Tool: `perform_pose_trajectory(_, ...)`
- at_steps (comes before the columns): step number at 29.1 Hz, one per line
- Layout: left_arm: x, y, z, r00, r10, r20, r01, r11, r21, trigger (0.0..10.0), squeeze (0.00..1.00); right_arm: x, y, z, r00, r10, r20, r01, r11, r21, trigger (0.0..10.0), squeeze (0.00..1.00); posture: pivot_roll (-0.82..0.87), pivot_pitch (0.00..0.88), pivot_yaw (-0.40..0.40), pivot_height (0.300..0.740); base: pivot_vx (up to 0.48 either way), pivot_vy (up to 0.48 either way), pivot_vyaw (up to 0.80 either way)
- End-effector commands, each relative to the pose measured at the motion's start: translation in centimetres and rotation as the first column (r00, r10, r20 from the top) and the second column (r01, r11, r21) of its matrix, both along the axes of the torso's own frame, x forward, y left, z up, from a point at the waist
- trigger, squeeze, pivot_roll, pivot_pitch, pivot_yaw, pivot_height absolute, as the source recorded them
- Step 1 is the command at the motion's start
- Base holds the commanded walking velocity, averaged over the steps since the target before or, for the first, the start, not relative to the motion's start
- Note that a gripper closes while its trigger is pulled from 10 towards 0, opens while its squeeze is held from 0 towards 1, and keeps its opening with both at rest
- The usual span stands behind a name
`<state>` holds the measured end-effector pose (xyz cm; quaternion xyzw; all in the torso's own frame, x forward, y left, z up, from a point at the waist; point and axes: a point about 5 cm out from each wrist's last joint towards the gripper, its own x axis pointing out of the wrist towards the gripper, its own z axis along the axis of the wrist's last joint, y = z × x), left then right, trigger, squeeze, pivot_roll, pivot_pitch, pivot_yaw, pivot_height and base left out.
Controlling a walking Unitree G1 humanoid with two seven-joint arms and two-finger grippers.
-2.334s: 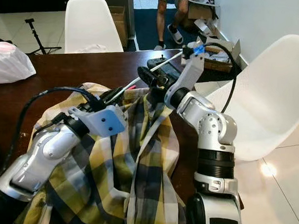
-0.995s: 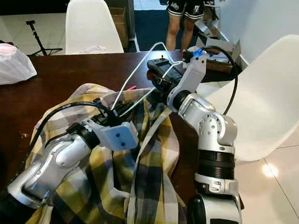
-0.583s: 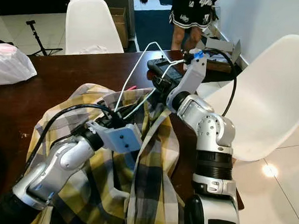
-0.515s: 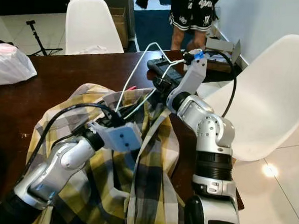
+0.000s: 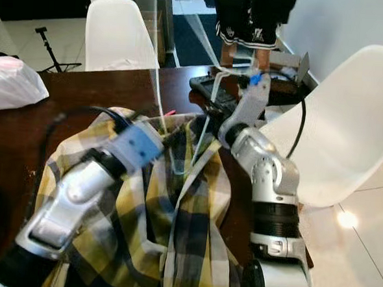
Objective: Hang hanger
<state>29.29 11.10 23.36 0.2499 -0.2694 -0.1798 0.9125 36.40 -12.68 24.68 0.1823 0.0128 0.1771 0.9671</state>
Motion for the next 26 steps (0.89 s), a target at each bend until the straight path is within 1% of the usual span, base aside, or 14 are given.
perform_pose_trajectory(1,0.0,0.3,-0.4,0.999,0.003,-0.037,-0.005,0.999,-0.036,10.0,1.00,0.1,-0.3,0.2,0.999,-0.026,0.031,0.026,1.000,-0.011,0.0,0.00,0.04,0.140,0.027,0.740,0.000,0.000,0.00)
perform_pose_trajectory(3,0.2,1.1,-0.8,0.997,0.018,-0.080,-0.027,0.993,-0.113,10.0,1.00,0.3,-1.1,0.0,0.996,-0.074,0.053,0.077,0.996,-0.047,0.0,0.00,0.03,0.138,0.025,0.740,0.000,0.000,0.00)
perform_pose_trajectory(6,0.3,1.4,-1.0,0.995,0.024,-0.096,-0.037,0.990,-0.135,10.0,1.00,0.4,-1.4,-0.2,0.994,-0.093,0.058,0.096,0.994,-0.058,0.0,0.00,0.03,0.138,0.025,0.740,0.000,0.000,0.00)
perform_pose_trajectory(7,0.5,1.9,-1.5,0.992,0.039,-0.124,-0.059,0.984,-0.166,10.0,1.00,0.5,-1.9,-0.5,0.991,-0.118,0.058,0.122,0.990,-0.068,0.0,0.00,0.03,0.136,0.027,0.740,0.000,0.000,0.00)
perform_pose_trajectory(15,0.5,3.9,-3.7,0.970,0.094,-0.226,-0.144,0.966,-0.213,10.0,1.00,0.4,-4.0,-1.6,0.975,-0.208,0.071,0.215,0.970,-0.109,0.0,0.00,0.04,0.137,0.020,0.740,0.000,0.000,0.00)
perform_pose_trajectory(16,0.4,4.4,-4.1,0.963,0.101,-0.249,-0.162,0.958,-0.238,10.0,1.00,0.3,-4.8,-1.1,0.965,-0.243,0.098,0.251,0.964,-0.084,0.0,0.00,0.03,0.134,0.020,0.740,0.000,0.000,0.00)
perform_pose_trajectory(17,0.4,4.4,-4.1,0.963,0.101,-0.249,-0.162,0.958,-0.238,10.0,1.00,0.3,-4.8,-1.1,0.965,-0.243,0.098,0.251,0.964,-0.084,0.0,0.00,0.03,0.134,0.020,0.740,0.000,0.000,0.00)
perform_pose_trajectory(19,0.3,4.7,-4.3,0.958,0.107,-0.266,-0.178,0.950,-0.258,10.0,1.00,0.2,-5.5,0.0,0.949,-0.279,0.146,0.286,0.958,-0.026,0.0,0.00,0.03,0.124,0.022,0.740,0.000,0.000,0.00)
perform_pose_trajectory(20,0.4,4.9,-4.3,0.954,0.105,-0.280,-0.187,0.939,-0.287,10.0,1.00,0.0,-6.2,1.1,0.930,-0.315,0.190,0.311,0.949,0.049,0.0,0.00,0.03,0.118,0.020,0.740,0.000,0.000,0.00)
perform_pose_trajectory(22,0.4,4.9,-4.3,0.954,0.105,-0.280,-0.187,0.939,-0.287,10.0,1.00,0.0,-6.2,1.1,0.930,-0.315,0.190,0.311,0.949,0.049,0.0,0.00,0.03,0.118,0.020,0.740,0.000,0.000,0.00)
perform_pose_trajectory(23,0.5,5.0,-4.2,0.953,0.101,-0.287,-0.193,0.931,-0.310,10.0,0.88,-0.1,-6.9,2.3,0.907,-0.355,0.226,0.336,0.934,0.118,0.0,0.00,0.03,0.116,0.021,0.740,0.000,0.000,0.00)
perform_pose_trajectory(24,0.5,5.0,-4.2,0.953,0.101,-0.287,-0.193,0.931,-0.310,10.0,0.88,-0.1,-6.9,2.3,0.907,-0.355,0.226,0.336,0.934,0.118,0.0,0.00,0.03,0.116,0.021,0.740,0.000,0.000,0.00)
perform_pose_trajectory(25,0.7,5.1,-4.0,0.953,0.098,-0.288,-0.194,0.924,-0.328,10.0,0.00,-0.1,-7.4,3.4,0.886,-0.386,0.259,0.349,0.920,0.175,0.0,0.00,0.03,0.115,0.021,0.740,0.000,0.000,0.00)
perform_pose_trajectory(26,0.7,5.1,-4.0,0.953,0.098,-0.288,-0.194,0.924,-0.328,10.0,0.00,-0.1,-7.4,3.4,0.886,-0.386,0.259,0.349,0.920,0.175,0.0,0.00,0.03,0.115,0.021,0.740,0.000,0.000,0.00)
